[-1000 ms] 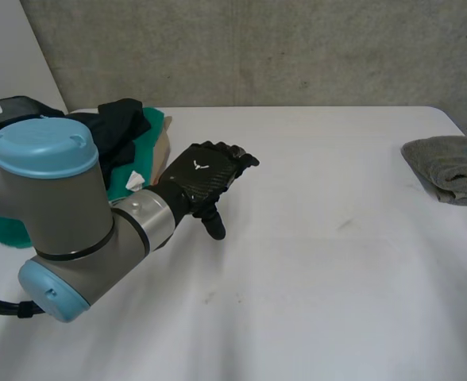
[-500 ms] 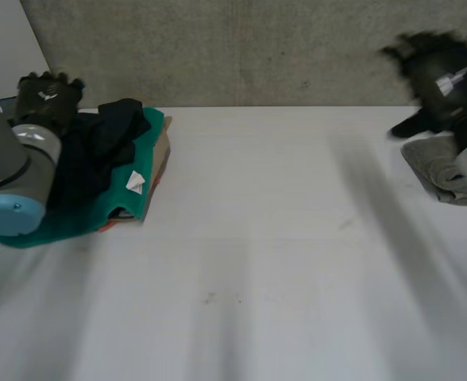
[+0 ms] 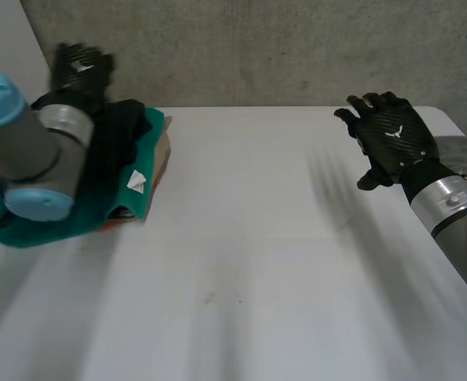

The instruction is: Fold the laundry.

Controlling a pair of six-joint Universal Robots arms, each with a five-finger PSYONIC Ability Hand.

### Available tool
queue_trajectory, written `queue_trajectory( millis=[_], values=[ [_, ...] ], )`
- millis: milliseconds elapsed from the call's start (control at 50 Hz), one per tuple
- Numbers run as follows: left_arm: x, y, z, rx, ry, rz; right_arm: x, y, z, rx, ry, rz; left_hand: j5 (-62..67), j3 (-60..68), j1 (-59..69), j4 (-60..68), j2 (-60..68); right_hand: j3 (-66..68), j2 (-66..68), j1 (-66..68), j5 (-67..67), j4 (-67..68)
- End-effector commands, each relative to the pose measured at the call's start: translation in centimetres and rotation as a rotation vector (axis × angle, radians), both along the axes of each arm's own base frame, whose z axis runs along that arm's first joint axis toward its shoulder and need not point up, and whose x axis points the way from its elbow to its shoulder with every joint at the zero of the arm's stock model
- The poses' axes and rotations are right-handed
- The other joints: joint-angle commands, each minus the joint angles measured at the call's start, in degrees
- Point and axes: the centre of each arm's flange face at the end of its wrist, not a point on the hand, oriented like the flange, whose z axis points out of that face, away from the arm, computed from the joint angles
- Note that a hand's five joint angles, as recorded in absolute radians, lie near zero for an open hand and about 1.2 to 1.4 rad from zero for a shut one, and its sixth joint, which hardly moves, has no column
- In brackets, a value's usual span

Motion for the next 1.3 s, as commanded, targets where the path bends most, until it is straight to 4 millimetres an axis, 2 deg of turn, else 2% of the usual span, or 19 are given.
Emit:
queue_trajectory(
  millis=[20, 60, 100, 120, 140, 160, 280, 380, 440, 560, 660, 800, 860, 940, 980, 1040, 1180, 1240, 1300],
  values=[
    [-10.0, 13.8, -2.1, 0.152, 0.062, -0.598, -0.7, -0.8, 0.7, -0.020, -0.020, -0.087, 13.3, 12.0, 15.2, 11.4, 11.5, -2.3, -2.8, -1.6, -3.3, -3.6],
    [-11.4, 17.1, -4.2, 0.214, 0.023, -0.759, -1.0, -1.1, 1.0, -0.027, -0.025, -0.123, 13.3, 12.0, 15.2, 11.4, 11.5, -2.3, -2.8, -1.6, -3.3, -3.6],
    [-11.8, 18.2, -5.6, 0.254, -0.007, -0.829, -1.3, -1.4, 1.2, -0.034, -0.028, -0.153, 2.8, 1.5, 4.7, 0.9, 1.0, -2.3, -2.8, -1.6, -3.3, -3.6],
    [-11.8, 18.5, -6.1, 0.274, -0.015, -0.851, -1.5, -1.5, 1.3, -0.037, -0.030, -0.165, -7.8, -9.1, -5.9, -9.7, -9.6, -2.3, -2.8, -1.6, -3.3, -3.6],
    [-12.0, 18.7, -6.5, 0.284, -0.025, -0.874, -1.6, -1.7, 1.4, -0.040, -0.031, -0.178, -40.9, -42.2, -39.0, -42.8, -42.7, -2.3, -2.8, -1.6, -3.3, -3.6],
    [-11.9, 18.7, -6.5, 0.286, -0.027, -0.874, -1.9, -1.8, 1.4, -0.041, -0.034, -0.191, -56.7, -58.0, -54.8, -58.6, -58.5, -2.3, -2.8, -1.6, -3.3, -3.6],
    [-11.5, 17.6, -5.4, 0.255, -0.002, -0.807, -3.1, -2.7, 1.9, -0.034, -0.035, -0.262, -56.7, -58.0, -54.8, -58.6, -58.5, -2.3, -2.8, -1.6, -3.3, -3.6],
    [-8.1, 13.7, -2.0, 0.187, 0.064, -0.577, -2.9, -2.2, 1.7, 0.047, -0.012, -0.249, -56.0, -57.3, -54.1, -57.9, -57.8, -2.3, -2.8, -1.6, -3.3, -3.6],
    [-6.7, 12.8, -1.3, 0.184, 0.080, -0.493, -2.9, -1.6, 1.5, 0.136, 0.016, -0.244, -56.0, -57.3, -54.1, -57.9, -57.8, -2.3, -2.8, -1.6, -3.3, -3.6],
    [-3.5, 11.6, -3.0, 0.312, 0.046, -0.340, -1.7, 1.1, 0.7, 0.353, 0.086, -0.160, -54.5, -55.8, -52.6, -56.4, -56.3, -2.3, -2.8, -1.6, -3.3, -3.6],
    [-1.2, 11.3, -5.1, 0.462, 0.011, -0.261, 0.4, 4.3, -1.5, 0.541, 0.164, -0.039, -54.2, -55.5, -52.3, -56.1, -56.0, -2.3, -2.8, -1.6, -3.3, -3.6],
    [-0.2, 10.6, -6.0, 0.496, 0.011, -0.228, 1.7, 5.3, -4.6, 0.562, 0.215, 0.007, -54.5, -55.8, -52.6, -56.4, -56.3, -2.3, -2.8, -1.6, -3.3, -3.6],
    [-0.2, 10.2, -5.8, 0.465, 0.020, -0.229, 2.0, 4.8, -6.3, 0.556, 0.229, -0.002, -54.5, -55.8, -52.6, -56.4, -56.3, -1.7, -2.2, -1.0, -2.7, -3.1],
    [-0.5, 9.4, -5.8, 0.425, 0.029, -0.230, 2.0, 4.0, -8.3, 0.558, 0.249, -0.051, -54.3, -55.6, -52.4, -56.2, -56.1, 12.9, 12.4, 13.6, 11.9, 11.6],
    [-0.7, 9.2, -5.9, 0.412, 0.033, -0.232, 1.8, 3.3, -8.7, 0.546, 0.256, -0.089, -54.3, -55.6, -52.4, -56.2, -56.1, 30.2, 29.7, 30.9, 29.2, 28.8],
    [-0.9, 8.6, -5.6, 0.386, 0.040, -0.231, 1.5, 2.0, -8.4, 0.491, 0.260, -0.133, -54.3, -55.6, -52.4, -56.2, -56.1, 67.5, 67.1, 68.3, 66.6, 66.2],
    [-1.0, 8.1, -5.2, 0.369, 0.045, -0.231, 1.8, -0.8, -6.0, 0.243, 0.311, -0.170, -54.3, -55.6, -52.4, -56.2, -56.1, 67.7, 67.2, 68.4, 66.7, 66.4],
    [-1.2, 8.0, -4.9, 0.358, 0.047, -0.235, 1.0, -3.7, -4.5, 0.088, 0.369, -0.217, -54.5, -55.8, -52.6, -56.4, -56.3, 67.7, 67.2, 68.4, 66.7, 66.4],
    [-1.3, 7.7, -4.7, 0.348, 0.050, -0.236, 0.3, -6.7, -4.3, -0.050, 0.448, -0.247, -54.5, -55.8, -52.6, -56.4, -56.3, 67.7, 67.2, 68.4, 66.7, 66.4]
  ],
)
